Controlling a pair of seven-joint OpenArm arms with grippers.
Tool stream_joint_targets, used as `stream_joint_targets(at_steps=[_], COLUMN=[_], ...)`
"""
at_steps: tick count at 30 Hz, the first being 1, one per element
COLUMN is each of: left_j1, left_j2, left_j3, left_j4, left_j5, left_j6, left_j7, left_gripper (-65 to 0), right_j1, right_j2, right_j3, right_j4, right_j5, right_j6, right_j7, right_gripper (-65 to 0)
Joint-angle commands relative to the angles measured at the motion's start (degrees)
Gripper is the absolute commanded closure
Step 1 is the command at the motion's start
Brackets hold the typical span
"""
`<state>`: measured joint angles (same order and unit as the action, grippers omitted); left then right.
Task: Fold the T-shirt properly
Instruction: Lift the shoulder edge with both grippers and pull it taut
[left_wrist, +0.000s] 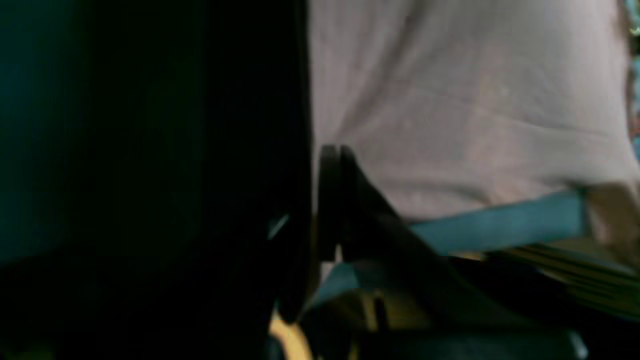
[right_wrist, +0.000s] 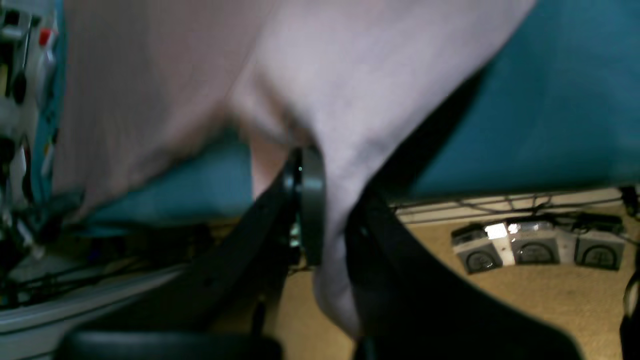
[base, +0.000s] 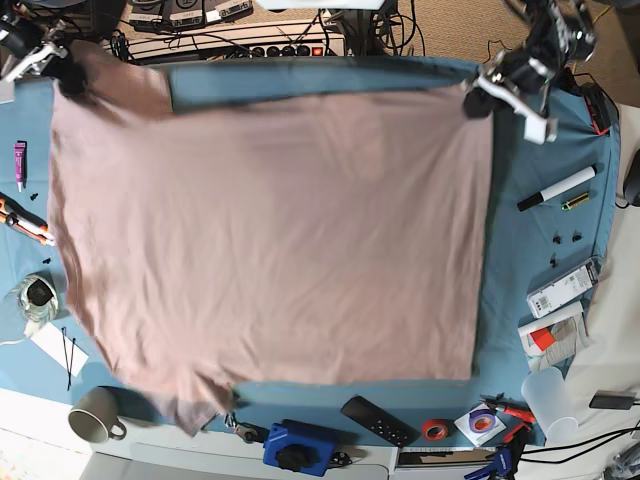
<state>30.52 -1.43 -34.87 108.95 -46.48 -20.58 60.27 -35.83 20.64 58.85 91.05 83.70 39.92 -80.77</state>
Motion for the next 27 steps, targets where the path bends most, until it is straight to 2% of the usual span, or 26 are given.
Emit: stream_joint_targets(at_steps=[1, 10, 16, 20, 23, 27], left_j1=[1.1, 8.5, 12.2, 13.0, 13.5, 12.9], left_j2=[-0.3, -0.3, -0.4, -0.3, -0.3, -0.3], left_j3=[-0.6, -3.1, -5.2, -5.2, -5.2, -5.2], left_j4=[2.1, 9.1, 14.4, 14.4, 14.4, 14.4], left_j5=[-0.7, -1.8, -1.8, -1.7, -1.6, -1.7], left_j6=[0.1, 0.1, 0.1, 0.2, 0.1, 0.2], left_j7=[-0.3, 0.4, 0.2, 2.3, 2.2, -1.0], left_gripper=[0.0, 0.0, 0.0, 0.0, 0.0, 0.0], right_j1=[-0.9, -6.3, -6.4, -6.4, -6.2, -4.8], right_j2=[1.1, 1.0, 0.8, 0.8, 0.8, 1.2], right_j3=[1.2, 2.2, 5.4, 6.5, 6.5, 6.5], right_j4=[0.8, 0.8, 0.9, 0.9, 0.9, 0.9], right_j5=[1.3, 1.3, 1.3, 1.3, 1.3, 1.3], right_j6=[0.1, 0.1, 0.1, 0.1, 0.1, 0.1], right_j7=[0.8, 0.8, 0.8, 0.8, 0.8, 0.8], right_gripper=[0.0, 0.0, 0.0, 0.0, 0.0, 0.0])
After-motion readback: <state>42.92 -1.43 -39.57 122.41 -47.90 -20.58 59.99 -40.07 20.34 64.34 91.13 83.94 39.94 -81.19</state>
